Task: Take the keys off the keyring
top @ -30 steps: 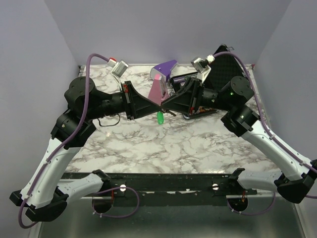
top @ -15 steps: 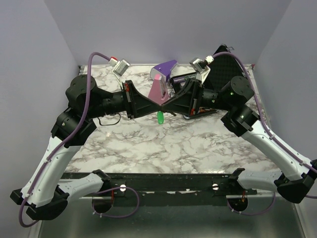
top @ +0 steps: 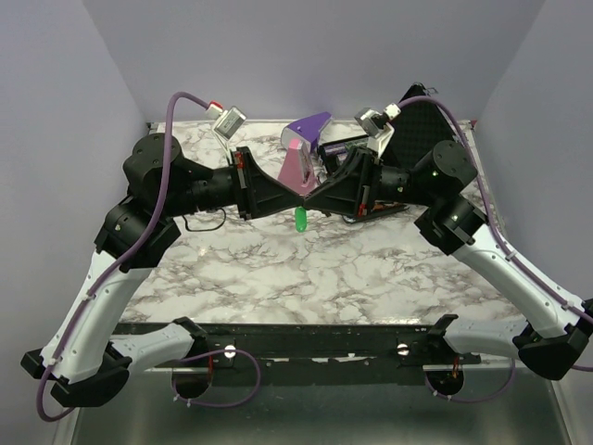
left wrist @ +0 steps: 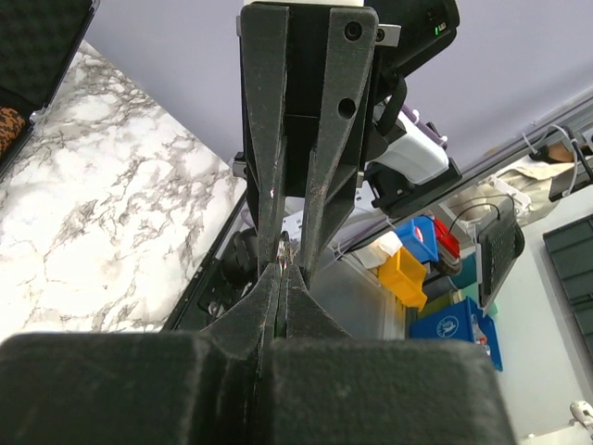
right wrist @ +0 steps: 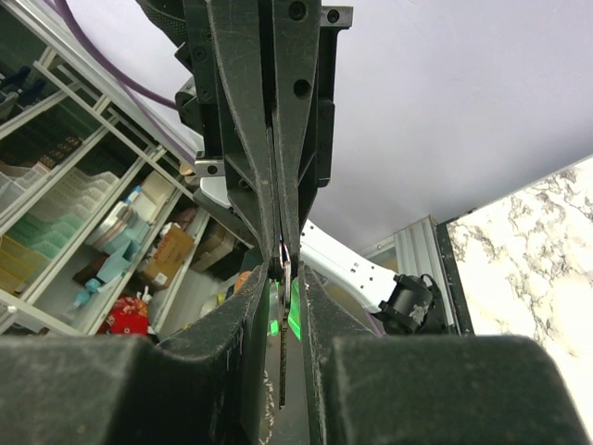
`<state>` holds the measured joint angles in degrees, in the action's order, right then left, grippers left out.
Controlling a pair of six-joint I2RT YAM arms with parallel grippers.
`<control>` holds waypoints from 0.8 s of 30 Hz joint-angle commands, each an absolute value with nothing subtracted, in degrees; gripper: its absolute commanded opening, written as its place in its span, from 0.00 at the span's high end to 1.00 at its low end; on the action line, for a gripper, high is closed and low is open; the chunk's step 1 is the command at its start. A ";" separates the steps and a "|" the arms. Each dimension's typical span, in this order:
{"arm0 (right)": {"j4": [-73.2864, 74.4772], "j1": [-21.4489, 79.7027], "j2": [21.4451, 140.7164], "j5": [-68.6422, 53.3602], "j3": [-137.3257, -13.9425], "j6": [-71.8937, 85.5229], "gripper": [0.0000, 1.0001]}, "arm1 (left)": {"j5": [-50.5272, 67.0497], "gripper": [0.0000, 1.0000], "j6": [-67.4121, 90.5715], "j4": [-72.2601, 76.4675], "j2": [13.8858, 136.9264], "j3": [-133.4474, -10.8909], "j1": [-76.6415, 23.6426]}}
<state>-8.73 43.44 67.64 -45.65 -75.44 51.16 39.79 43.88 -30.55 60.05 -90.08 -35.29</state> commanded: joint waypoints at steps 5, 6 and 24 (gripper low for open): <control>-2.82 43.68 68.38 -50.01 -79.89 46.41 0.74 | 41.93 1.00 38.94 -36.82 62.31 -95.71 -35.51; -2.55 43.68 68.38 -50.10 -80.07 46.15 0.74 | 42.01 1.00 38.94 -36.83 62.31 -95.71 -35.51; -3.95 43.68 68.38 -50.98 -79.63 46.14 0.80 | 42.10 1.00 39.64 -35.51 62.23 -94.66 -35.51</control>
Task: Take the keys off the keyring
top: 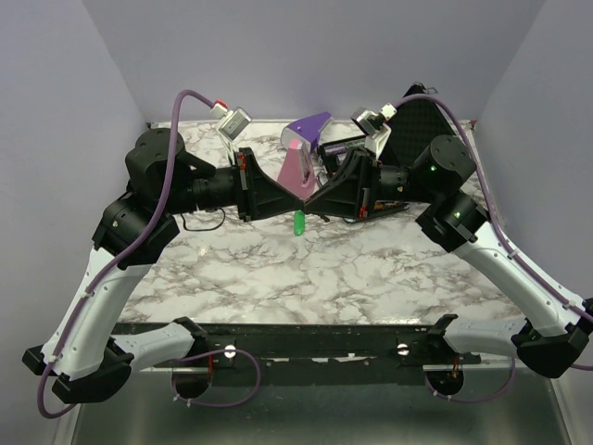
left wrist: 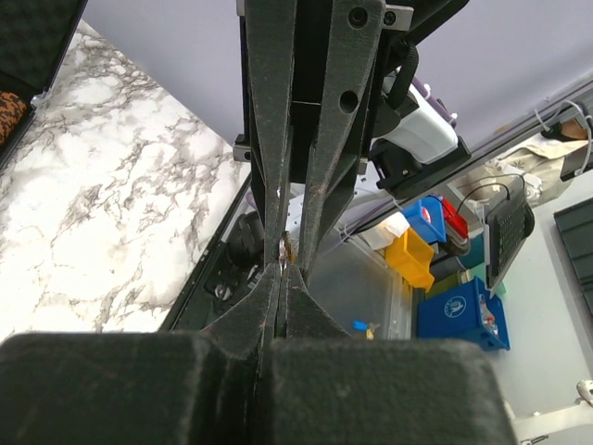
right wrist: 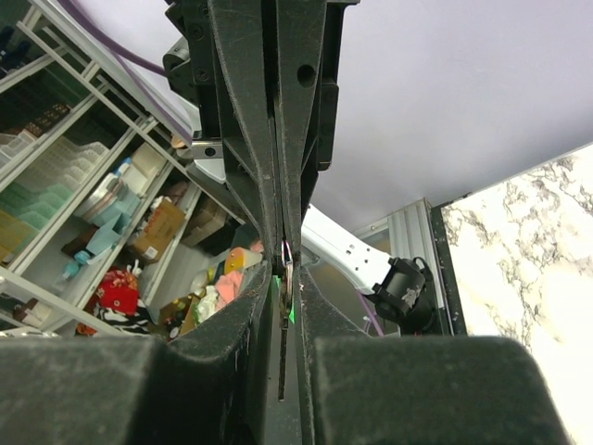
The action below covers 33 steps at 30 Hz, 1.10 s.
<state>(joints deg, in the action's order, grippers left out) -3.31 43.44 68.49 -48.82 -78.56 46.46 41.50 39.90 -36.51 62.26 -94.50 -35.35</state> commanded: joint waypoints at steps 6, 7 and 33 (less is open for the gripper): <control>-3.96 43.68 68.38 -51.15 -79.45 45.79 0.85 | 43.24 1.00 39.38 -35.16 62.40 -94.48 -35.68; -4.04 43.68 68.38 -51.24 -79.45 45.79 0.86 | 43.50 1.00 39.38 -34.98 62.40 -94.31 -35.68; -4.57 43.68 69.87 -52.47 -80.33 45.97 0.89 | 41.92 1.00 39.55 -34.54 64.78 -94.48 -37.88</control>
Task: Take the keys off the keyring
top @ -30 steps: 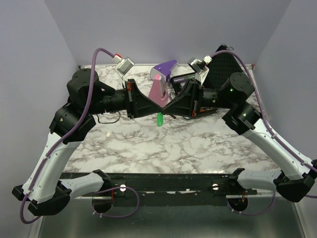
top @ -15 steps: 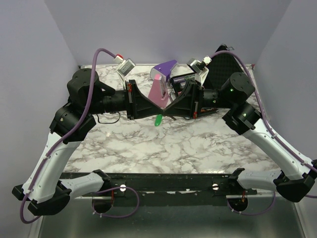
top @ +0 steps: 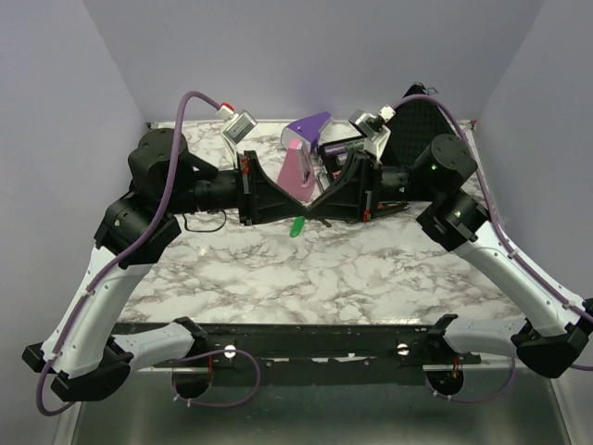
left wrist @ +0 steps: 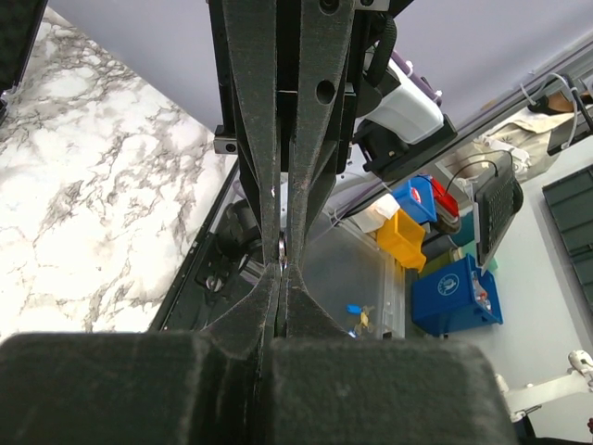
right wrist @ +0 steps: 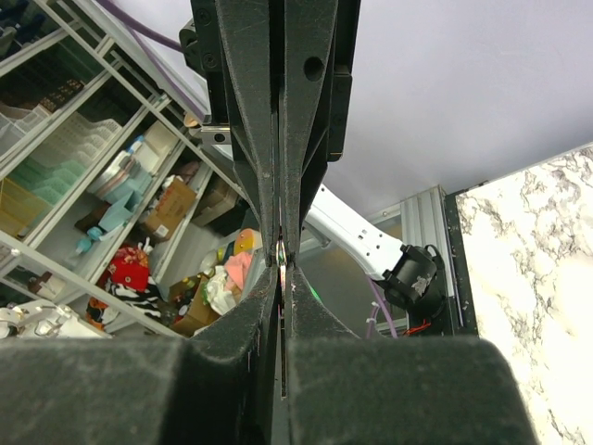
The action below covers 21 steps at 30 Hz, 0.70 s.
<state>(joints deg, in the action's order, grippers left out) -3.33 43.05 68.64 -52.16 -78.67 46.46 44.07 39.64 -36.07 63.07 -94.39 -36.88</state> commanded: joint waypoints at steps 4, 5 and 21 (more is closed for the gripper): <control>-4.57 43.68 69.96 -52.47 -80.24 45.97 0.90 | 41.66 1.00 39.64 -34.45 64.86 -94.31 -38.06; -4.57 43.59 69.87 -52.56 -80.16 45.88 0.93 | 41.75 1.00 39.64 -34.37 64.86 -94.31 -38.06; 3.77 43.68 68.20 -54.66 -79.80 42.71 0.99 | 35.16 0.15 32.70 -46.74 66.18 -105.63 -37.79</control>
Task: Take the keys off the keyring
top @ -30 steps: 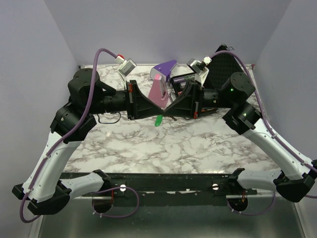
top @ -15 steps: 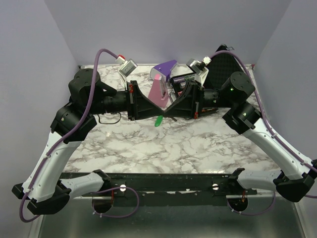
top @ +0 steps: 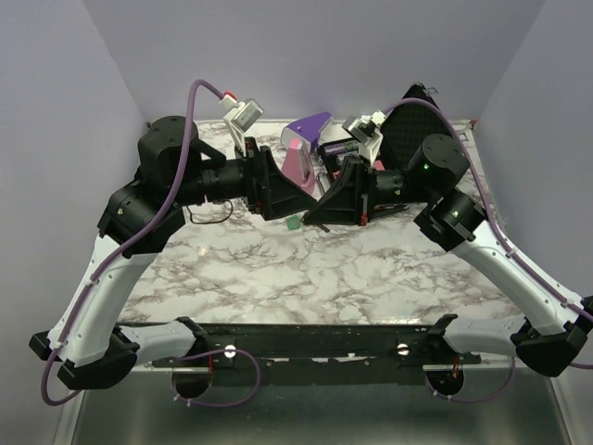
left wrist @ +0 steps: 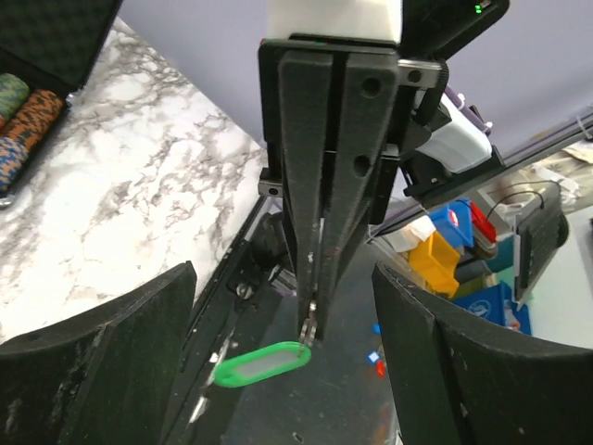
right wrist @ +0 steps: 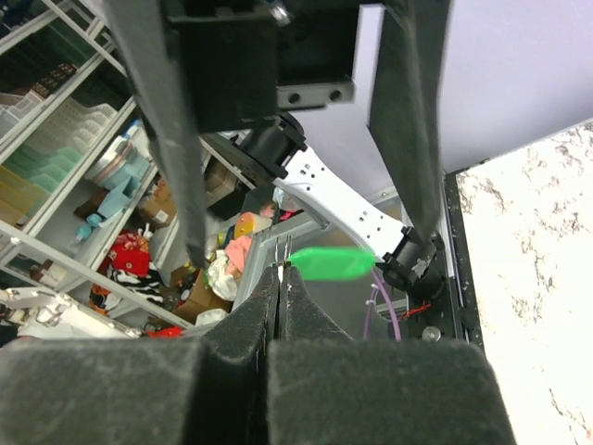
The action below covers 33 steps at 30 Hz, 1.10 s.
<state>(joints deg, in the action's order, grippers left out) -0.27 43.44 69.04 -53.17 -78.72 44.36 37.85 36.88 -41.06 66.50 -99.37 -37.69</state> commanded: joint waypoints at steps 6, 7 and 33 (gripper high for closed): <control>6.51 43.68 67.76 -55.11 -79.90 43.94 0.99 | 37.26 0.22 28.31 -51.59 67.06 -109.69 -37.53; 5.72 43.59 67.50 -55.19 -79.20 45.16 0.99 | 37.79 0.23 27.87 -51.59 66.80 -109.43 -37.62; -39.78 43.68 62.57 -55.28 -66.45 78.72 0.99 | 32.26 0.37 41.31 -30.42 53.88 -96.59 -37.44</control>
